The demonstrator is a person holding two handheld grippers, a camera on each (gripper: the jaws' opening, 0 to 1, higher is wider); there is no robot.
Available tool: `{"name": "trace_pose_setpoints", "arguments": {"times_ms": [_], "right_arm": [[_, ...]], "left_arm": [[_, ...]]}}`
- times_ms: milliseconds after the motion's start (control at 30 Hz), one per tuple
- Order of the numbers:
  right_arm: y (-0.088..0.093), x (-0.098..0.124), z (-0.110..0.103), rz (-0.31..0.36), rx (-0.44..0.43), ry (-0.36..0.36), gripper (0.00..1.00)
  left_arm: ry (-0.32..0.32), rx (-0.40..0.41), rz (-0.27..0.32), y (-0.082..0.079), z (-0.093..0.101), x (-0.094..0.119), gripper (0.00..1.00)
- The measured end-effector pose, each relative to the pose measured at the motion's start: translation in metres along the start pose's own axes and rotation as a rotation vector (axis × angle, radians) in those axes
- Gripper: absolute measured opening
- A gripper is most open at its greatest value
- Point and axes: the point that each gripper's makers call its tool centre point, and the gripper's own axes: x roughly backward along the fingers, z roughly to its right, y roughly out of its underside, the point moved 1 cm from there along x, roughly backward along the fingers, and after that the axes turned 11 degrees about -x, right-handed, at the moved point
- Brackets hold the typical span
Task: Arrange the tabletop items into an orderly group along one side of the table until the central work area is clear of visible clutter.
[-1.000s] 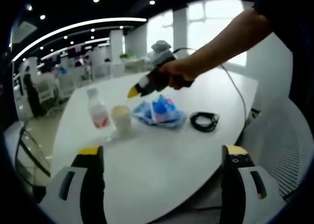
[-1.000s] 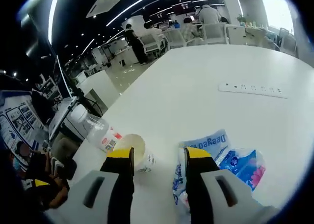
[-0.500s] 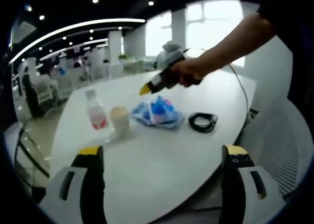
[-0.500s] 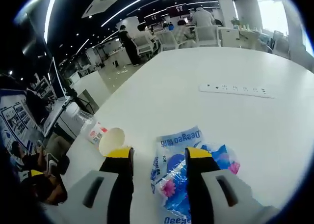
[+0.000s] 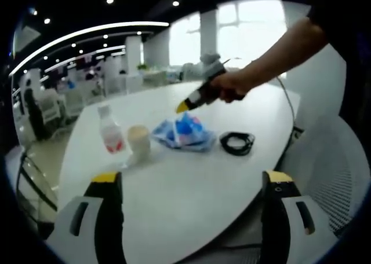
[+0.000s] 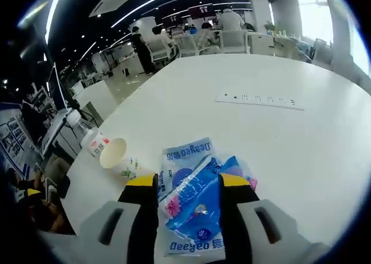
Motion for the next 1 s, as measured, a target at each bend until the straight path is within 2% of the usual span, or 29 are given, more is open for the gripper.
{"name": "trace_pose_setpoints", "arguments": {"times_ms": [367,1000], "right_arm": [[0.011,-0.008,0.017,-0.028,0.024,0.082,0.4],[0.022,-0.027,0.026,-0.064,0.041,0.18,0.32]], "left_arm": [[-0.006,0.009,-0.005,0.001,-0.002,-0.001,0.96],[-0.004,0.021,-0.03,0.007,-0.003,-0.001,0.96]]}}
